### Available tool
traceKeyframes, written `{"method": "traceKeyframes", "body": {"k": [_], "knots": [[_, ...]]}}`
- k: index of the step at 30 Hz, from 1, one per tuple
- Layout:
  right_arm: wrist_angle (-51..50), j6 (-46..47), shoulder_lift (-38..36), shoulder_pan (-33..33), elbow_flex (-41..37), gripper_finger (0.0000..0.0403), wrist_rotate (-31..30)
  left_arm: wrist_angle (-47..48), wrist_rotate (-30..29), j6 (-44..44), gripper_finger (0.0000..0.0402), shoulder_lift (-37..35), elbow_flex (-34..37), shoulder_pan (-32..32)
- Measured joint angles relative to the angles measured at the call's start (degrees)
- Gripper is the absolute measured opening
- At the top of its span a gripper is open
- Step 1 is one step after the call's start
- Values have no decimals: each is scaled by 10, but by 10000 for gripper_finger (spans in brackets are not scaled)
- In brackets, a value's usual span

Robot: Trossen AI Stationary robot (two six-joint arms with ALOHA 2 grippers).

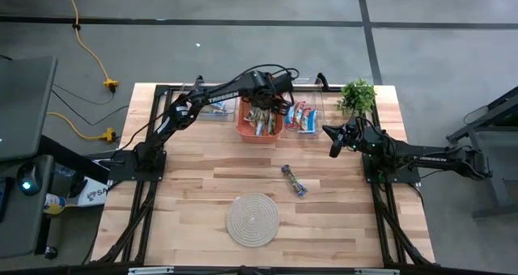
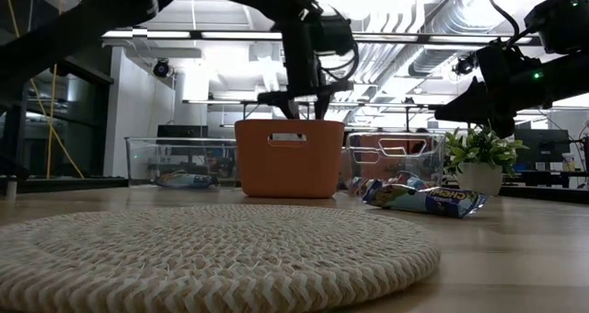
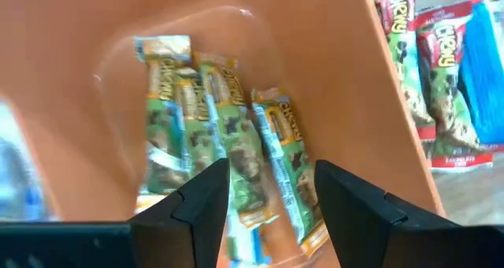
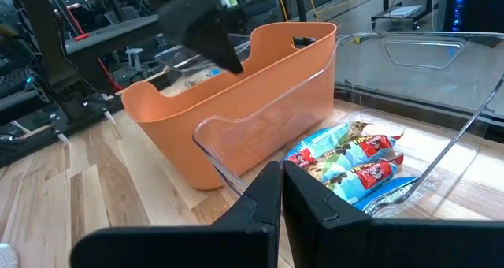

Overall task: Pick and place Granola Bars by type
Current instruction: Put the blue granola bar into the left transparent bin

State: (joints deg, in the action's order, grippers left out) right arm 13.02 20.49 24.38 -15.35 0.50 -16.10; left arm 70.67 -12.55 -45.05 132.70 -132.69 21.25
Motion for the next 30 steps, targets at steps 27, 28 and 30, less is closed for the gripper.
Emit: {"method": "traceKeyframes", "body": {"k": [27,28,30], "knots": [[1,0,0,0,0,0,0,-7,273,467,184,-191,-10,-16],[1,0,0,0,0,0,0,-7,286,492,184,-192,-10,-22],[1,0,0,0,0,0,0,-10,312,538,184,-192,-10,-35]]}}
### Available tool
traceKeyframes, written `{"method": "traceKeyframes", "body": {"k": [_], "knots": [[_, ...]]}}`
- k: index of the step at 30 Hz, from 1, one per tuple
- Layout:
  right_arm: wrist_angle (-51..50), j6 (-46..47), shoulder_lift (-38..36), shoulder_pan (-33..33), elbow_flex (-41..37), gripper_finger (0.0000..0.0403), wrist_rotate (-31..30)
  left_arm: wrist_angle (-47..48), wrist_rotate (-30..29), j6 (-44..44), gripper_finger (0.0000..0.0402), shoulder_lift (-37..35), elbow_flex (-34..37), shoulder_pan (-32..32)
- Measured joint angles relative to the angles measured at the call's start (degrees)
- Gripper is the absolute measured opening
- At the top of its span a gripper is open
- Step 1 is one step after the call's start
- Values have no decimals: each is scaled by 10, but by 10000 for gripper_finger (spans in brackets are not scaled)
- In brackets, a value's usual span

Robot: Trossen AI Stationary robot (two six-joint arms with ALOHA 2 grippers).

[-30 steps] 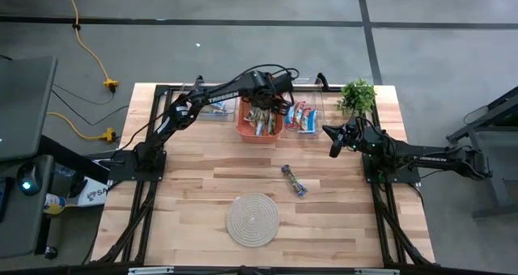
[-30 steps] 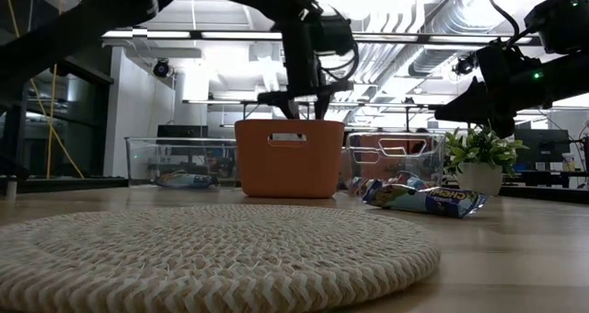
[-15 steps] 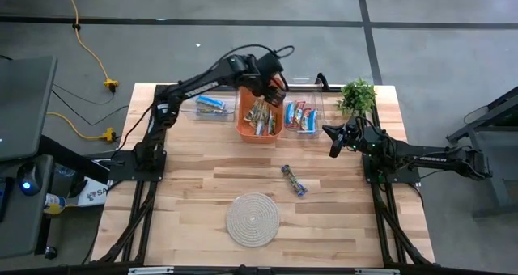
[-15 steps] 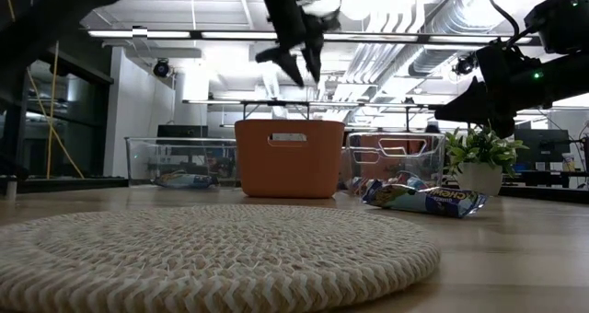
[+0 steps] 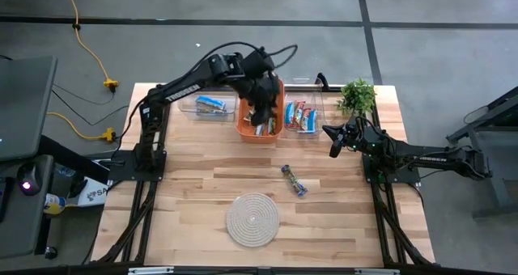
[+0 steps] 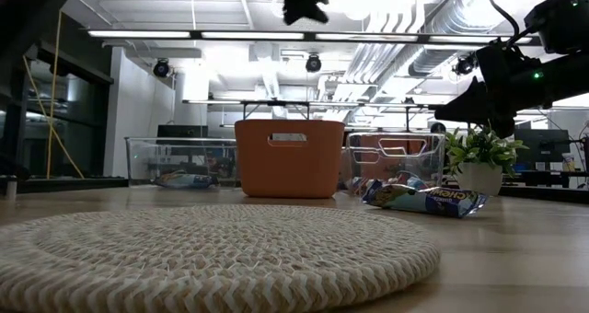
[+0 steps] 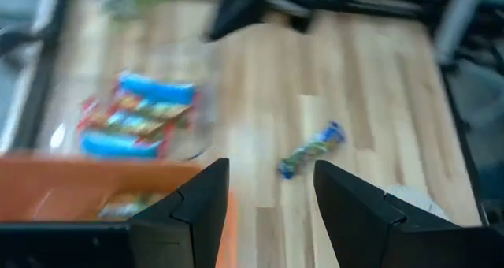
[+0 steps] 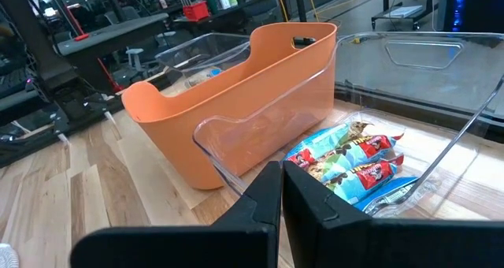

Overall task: Pick and place Granola Bars by type
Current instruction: Put the blue granola bar into the left transparent bin

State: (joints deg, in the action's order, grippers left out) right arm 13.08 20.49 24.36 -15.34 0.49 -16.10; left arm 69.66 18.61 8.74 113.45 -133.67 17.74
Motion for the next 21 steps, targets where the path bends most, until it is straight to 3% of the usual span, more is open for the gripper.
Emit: {"method": "traceKeyframes", "body": {"k": [3,6,13,16,21], "knots": [[0,0,0,0,0,0,0,-4,35,68,184,0,0,-21],[0,0,0,0,0,0,0,-17,32,177,184,4,8,-51],[0,0,0,0,0,0,0,-29,-95,424,184,20,11,-116],[0,0,0,0,0,0,0,-52,-125,479,184,40,10,-139],[0,0,0,0,0,0,0,-72,-117,507,184,65,10,-165]]}}
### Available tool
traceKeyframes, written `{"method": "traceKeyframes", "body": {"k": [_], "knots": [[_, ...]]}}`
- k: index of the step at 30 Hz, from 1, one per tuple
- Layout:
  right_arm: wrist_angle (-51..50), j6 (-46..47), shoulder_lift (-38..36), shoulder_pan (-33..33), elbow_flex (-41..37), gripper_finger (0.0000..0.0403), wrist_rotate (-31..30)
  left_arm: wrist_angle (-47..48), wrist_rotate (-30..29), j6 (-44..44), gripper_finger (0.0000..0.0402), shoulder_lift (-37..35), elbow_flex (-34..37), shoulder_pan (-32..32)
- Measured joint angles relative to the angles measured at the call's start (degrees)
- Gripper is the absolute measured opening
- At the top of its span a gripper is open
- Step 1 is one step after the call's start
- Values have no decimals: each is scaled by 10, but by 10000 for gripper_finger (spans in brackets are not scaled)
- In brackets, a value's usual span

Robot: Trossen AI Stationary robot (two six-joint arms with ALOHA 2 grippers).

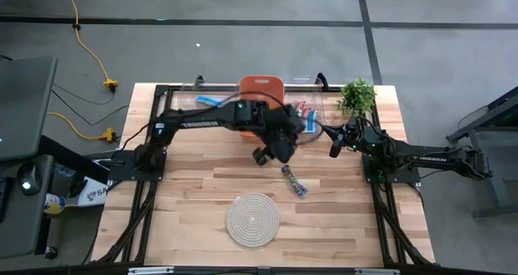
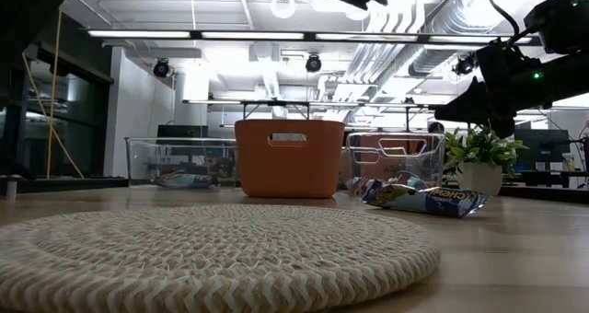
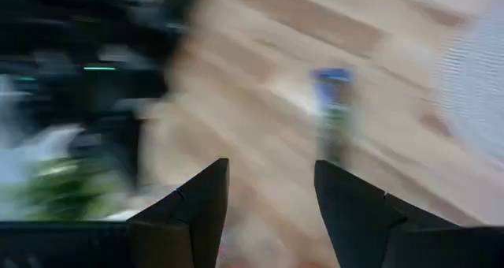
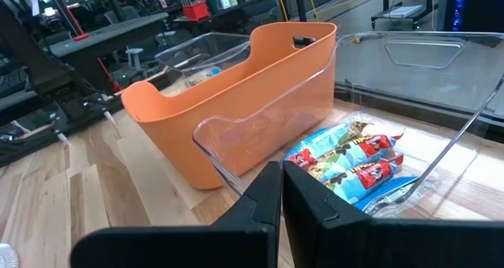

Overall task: Pick and place Granola Bars by type
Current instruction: Put the blue granola bar into the left transparent bin

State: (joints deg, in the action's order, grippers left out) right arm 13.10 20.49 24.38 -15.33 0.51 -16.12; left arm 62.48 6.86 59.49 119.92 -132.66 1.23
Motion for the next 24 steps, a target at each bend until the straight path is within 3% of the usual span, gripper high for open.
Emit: {"method": "traceKeyframes", "body": {"k": [9,11,24], "knots": [[0,0,1,0,0,0,1,12,44,14,184,64,3,-9],[-4,0,-1,0,0,0,0,-24,62,14,184,80,-1,-9],[-3,0,4,0,0,0,0,-45,88,14,184,137,0,-9]]}}
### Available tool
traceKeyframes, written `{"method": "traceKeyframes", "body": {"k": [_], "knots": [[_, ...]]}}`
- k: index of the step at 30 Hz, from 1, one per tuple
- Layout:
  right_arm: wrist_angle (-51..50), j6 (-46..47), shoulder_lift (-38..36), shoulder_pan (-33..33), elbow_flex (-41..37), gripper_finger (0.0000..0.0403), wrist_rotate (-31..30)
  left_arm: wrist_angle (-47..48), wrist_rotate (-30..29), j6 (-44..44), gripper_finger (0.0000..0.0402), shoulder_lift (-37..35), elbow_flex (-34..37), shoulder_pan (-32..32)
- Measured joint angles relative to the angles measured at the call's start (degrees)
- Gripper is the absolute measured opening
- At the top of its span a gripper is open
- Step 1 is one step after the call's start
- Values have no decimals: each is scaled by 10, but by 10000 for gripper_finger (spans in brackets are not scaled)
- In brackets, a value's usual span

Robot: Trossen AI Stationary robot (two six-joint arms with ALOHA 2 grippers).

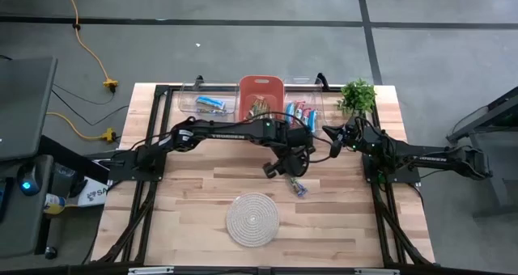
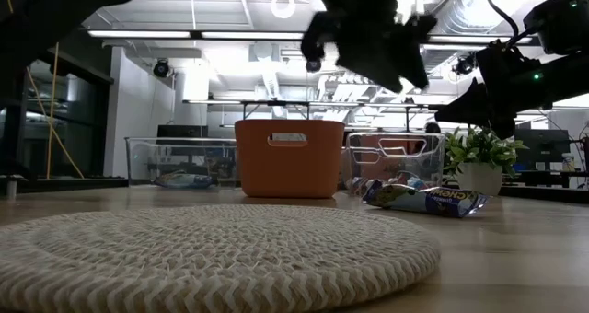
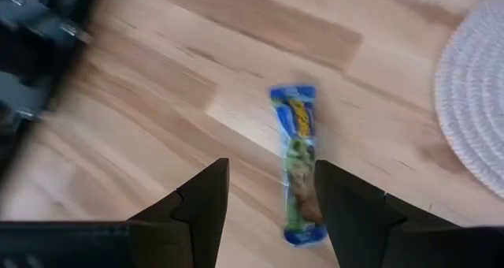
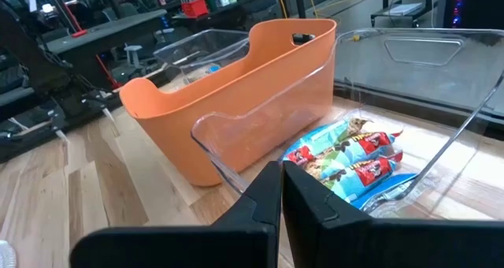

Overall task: Pick and place Granola Bars by type
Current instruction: Put the blue granola bar into the left transparent bin

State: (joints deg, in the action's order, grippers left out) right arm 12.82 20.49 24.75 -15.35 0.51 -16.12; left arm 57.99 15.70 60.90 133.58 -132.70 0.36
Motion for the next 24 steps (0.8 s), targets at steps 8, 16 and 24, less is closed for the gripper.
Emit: {"method": "traceKeyframes", "body": {"k": [8,16,24], "knots": [[0,0,0,0,0,0,0,-26,-10,-11,184,34,0,0],[1,0,0,0,0,0,0,-27,-13,-33,184,62,2,0],[1,0,0,0,0,0,0,-35,-13,-72,184,87,2,0]]}}
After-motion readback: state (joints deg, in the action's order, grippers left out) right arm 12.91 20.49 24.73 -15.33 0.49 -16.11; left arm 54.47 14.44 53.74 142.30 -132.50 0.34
